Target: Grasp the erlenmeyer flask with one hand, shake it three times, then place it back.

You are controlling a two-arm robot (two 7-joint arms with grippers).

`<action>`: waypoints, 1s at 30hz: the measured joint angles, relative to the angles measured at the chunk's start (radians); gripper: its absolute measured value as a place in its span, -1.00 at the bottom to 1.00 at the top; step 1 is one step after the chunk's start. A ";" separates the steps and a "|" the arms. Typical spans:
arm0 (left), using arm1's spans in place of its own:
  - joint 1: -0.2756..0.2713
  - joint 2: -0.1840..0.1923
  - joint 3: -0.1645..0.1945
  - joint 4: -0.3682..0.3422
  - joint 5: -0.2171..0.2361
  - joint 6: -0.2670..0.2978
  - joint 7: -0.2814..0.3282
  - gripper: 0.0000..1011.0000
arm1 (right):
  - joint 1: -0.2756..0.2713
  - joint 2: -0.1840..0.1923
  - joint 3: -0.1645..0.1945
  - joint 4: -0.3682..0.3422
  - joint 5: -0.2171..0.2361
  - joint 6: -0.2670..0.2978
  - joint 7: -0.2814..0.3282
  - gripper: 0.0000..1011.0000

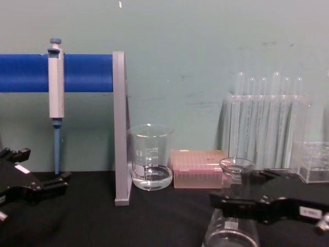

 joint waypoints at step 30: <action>0.000 0.000 0.000 0.000 0.000 0.000 0.000 0.98 | -0.178 0.130 0.158 -0.143 0.079 -0.025 -0.074 0.98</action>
